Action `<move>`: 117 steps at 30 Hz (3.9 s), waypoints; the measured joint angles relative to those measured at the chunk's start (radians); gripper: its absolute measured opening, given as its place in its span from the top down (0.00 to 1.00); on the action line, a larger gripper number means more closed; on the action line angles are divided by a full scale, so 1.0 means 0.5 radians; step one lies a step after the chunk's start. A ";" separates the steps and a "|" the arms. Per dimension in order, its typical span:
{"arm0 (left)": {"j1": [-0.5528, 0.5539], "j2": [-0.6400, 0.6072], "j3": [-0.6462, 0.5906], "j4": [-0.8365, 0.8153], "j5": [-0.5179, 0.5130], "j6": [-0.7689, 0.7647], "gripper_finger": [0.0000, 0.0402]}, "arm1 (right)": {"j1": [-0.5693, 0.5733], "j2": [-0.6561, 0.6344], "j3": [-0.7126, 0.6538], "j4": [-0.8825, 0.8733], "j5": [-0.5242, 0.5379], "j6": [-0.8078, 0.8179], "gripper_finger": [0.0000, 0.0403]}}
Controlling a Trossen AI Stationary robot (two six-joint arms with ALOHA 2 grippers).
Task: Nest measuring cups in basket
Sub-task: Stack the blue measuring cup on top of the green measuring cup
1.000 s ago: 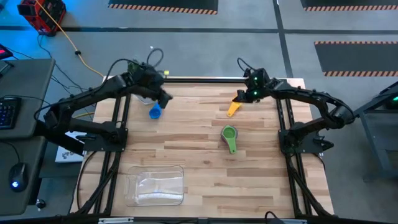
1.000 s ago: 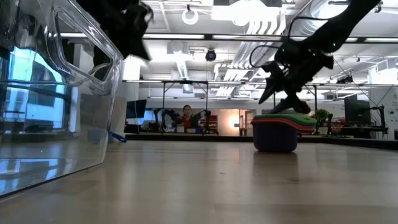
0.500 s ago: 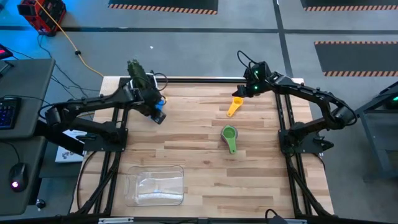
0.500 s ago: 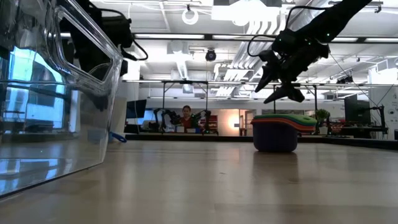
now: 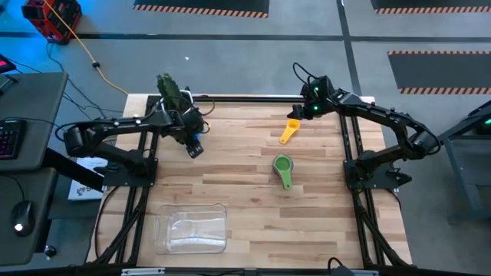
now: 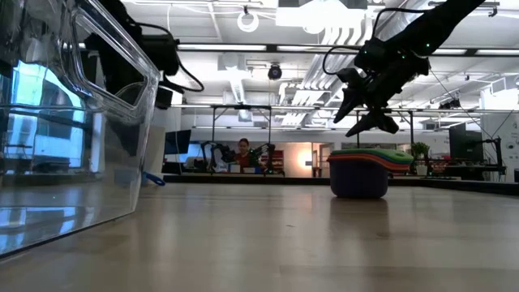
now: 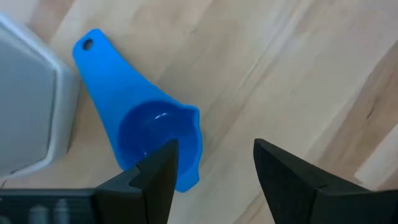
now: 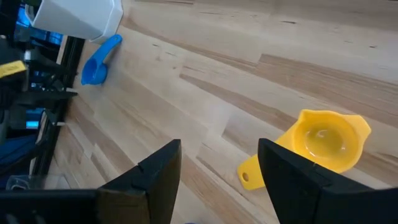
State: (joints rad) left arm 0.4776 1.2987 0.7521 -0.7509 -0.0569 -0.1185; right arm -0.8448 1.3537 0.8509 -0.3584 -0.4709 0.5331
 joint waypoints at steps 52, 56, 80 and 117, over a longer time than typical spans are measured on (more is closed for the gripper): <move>-0.602 0.715 1.508 -0.119 0.138 0.776 1.00 | -0.041 -0.540 -0.003 -0.096 -0.124 0.199 0.49; -0.677 0.914 1.741 -0.117 0.131 0.966 1.00 | -0.020 -0.565 -0.002 -0.519 -0.212 0.063 0.49; -0.579 1.001 1.846 -0.005 0.413 1.460 1.00 | 1.189 -0.609 -0.967 0.225 0.542 0.934 0.98; -0.440 0.707 1.767 -0.391 0.533 1.318 1.00 | 1.537 0.495 -0.441 1.183 0.553 1.056 1.00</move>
State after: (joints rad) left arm 0.2575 1.6521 1.6353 -0.9463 0.2094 0.5404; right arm -0.0761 1.6011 0.6303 0.2331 -0.1944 1.0612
